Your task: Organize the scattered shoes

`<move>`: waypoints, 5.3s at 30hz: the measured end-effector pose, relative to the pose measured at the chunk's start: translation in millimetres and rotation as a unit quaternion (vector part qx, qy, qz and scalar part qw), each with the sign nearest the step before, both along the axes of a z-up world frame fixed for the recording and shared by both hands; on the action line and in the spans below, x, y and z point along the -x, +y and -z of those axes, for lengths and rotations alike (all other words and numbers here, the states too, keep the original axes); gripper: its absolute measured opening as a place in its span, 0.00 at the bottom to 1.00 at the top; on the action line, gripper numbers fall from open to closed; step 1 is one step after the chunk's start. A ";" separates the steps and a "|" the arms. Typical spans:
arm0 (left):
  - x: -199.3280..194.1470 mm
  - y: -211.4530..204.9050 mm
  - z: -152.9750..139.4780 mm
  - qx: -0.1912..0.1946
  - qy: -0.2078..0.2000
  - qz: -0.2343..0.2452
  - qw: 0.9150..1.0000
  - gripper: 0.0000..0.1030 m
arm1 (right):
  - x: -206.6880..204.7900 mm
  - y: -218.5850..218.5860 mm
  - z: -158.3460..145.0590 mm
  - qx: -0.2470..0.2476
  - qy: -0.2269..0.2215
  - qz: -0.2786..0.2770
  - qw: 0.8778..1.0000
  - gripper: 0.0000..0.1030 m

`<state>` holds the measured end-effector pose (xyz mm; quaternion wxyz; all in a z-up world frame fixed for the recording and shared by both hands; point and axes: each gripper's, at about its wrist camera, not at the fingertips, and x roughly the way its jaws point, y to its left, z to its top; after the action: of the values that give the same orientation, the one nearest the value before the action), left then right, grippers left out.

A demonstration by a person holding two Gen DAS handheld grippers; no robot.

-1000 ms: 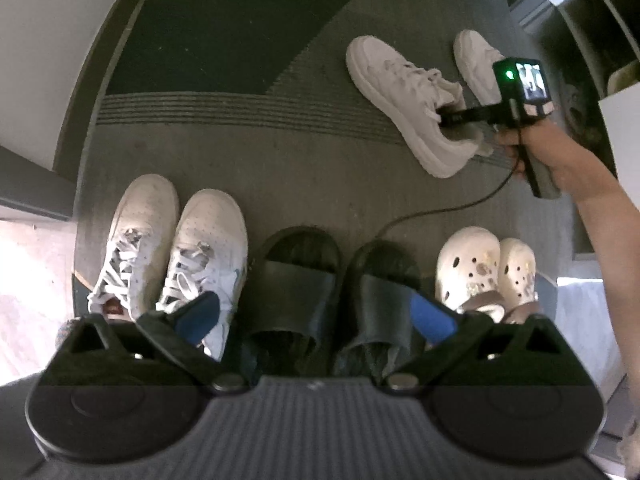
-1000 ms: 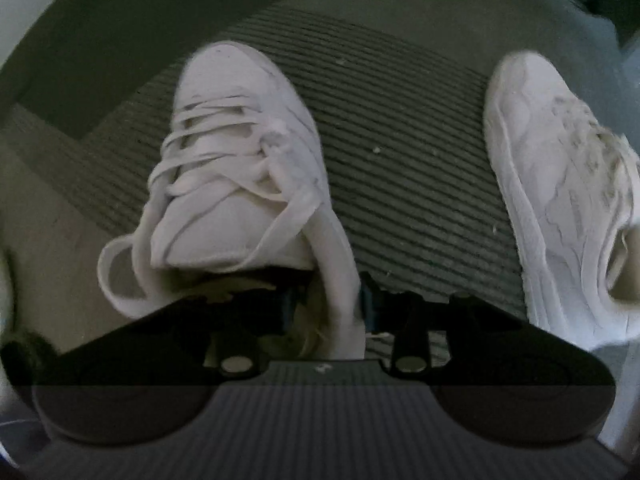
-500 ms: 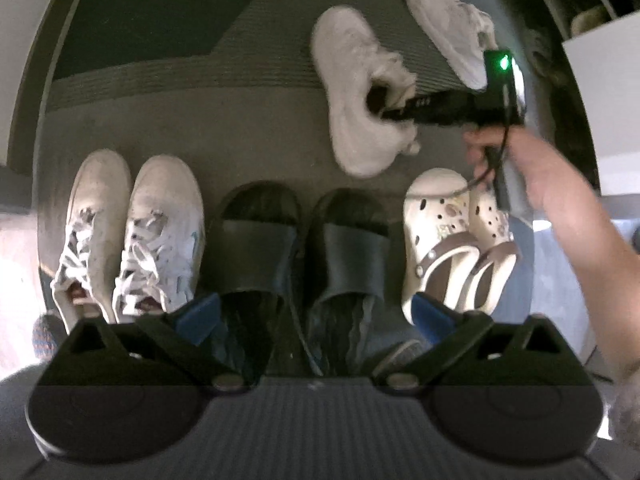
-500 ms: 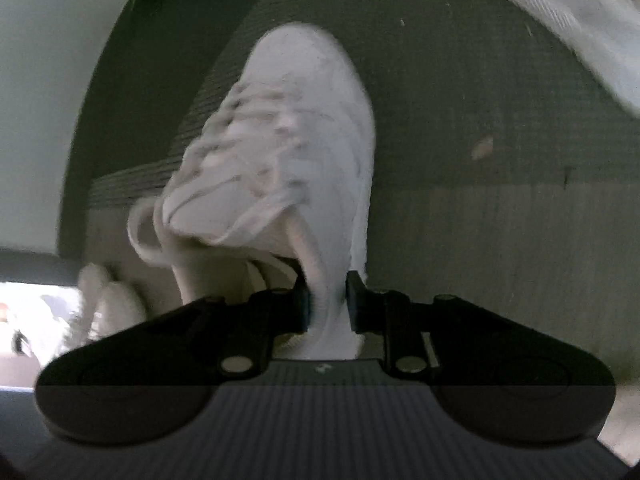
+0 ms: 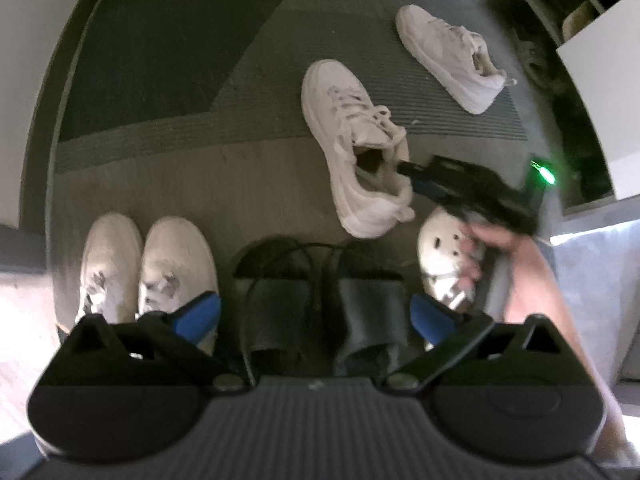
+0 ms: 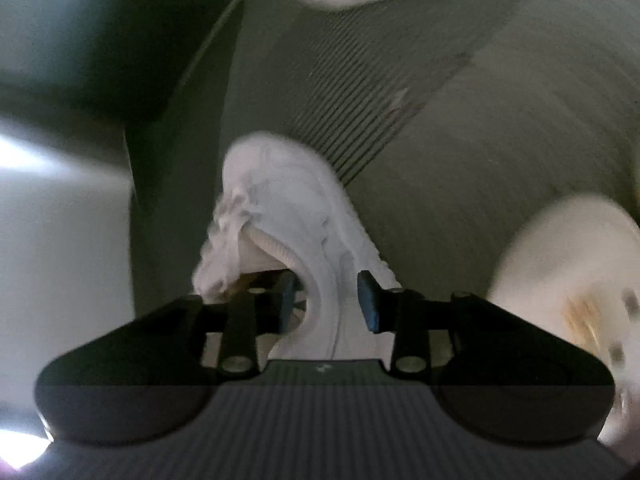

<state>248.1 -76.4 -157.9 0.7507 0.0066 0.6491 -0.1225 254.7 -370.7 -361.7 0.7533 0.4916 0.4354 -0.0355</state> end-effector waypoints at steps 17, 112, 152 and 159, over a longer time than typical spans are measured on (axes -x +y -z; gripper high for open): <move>-161.4 -330.9 88.1 0.005 -0.303 0.268 0.915 0.86 | 109.8 -56.9 -78.1 0.184 -0.120 0.304 0.927 0.81; -1.5 -12.7 -27.4 0.046 -0.127 0.011 0.991 0.85 | -128.9 -34.5 -8.1 0.354 -0.046 -0.310 0.881 0.93; 83.9 93.7 -237.5 -0.013 -0.362 0.020 0.932 1.00 | 17.7 -3.6 -304.6 0.202 -0.119 -0.110 0.966 0.81; 114.3 176.3 -293.3 0.025 -0.433 -0.081 0.897 1.00 | 12.6 39.5 -405.9 0.208 -0.130 -0.110 0.963 0.81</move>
<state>133.8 100.0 135.4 0.9649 -0.0124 0.2548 -0.0625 242.2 -331.2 44.2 0.8881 0.2737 0.3687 0.0224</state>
